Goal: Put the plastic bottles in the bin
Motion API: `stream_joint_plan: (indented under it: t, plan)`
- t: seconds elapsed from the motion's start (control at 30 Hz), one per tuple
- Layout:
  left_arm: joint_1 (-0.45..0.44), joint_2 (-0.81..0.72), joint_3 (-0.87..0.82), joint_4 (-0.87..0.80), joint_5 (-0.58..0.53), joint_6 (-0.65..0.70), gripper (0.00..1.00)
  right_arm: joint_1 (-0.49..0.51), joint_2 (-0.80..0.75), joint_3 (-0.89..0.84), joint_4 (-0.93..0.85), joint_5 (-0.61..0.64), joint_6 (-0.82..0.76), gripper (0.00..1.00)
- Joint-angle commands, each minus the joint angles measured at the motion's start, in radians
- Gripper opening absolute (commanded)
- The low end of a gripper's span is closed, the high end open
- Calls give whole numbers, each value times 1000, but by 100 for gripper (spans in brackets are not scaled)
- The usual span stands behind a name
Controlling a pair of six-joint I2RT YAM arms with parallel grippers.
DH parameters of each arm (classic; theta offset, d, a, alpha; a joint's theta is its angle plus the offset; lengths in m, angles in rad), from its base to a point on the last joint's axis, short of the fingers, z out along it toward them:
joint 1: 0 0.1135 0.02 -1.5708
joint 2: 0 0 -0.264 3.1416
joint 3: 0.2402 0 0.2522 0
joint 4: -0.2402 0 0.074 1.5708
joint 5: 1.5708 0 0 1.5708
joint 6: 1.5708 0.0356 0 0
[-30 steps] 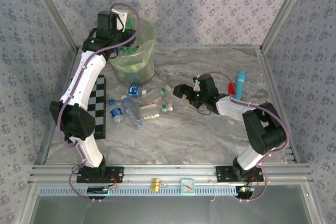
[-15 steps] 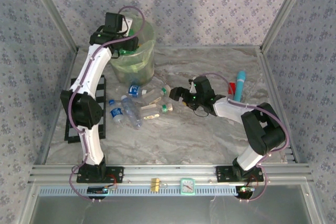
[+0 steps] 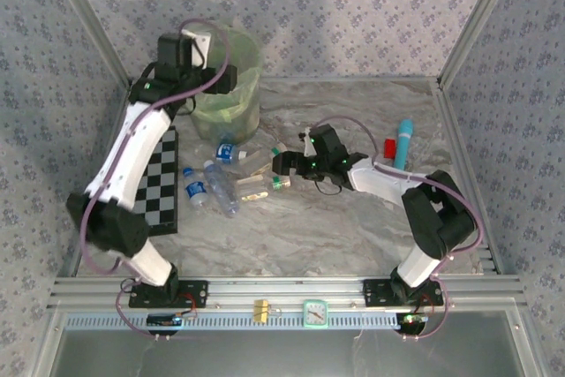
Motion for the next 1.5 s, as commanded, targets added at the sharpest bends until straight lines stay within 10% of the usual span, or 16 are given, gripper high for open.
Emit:
stream_joint_plan:
  t: [0.0, 0.63, 1.47]
  plan:
    - [-19, -137, -190, 202, 85, -141, 100, 11, 35, 107, -168, -3, -288, 99]
    - [-58, -645, -1079, 415, -25, -665, 100, 117, 319, 444, -424, -35, -630, 97]
    - [-35, -462, -1056, 535, 45, -703, 100, 271, 310, 364, -557, 256, -732, 75]
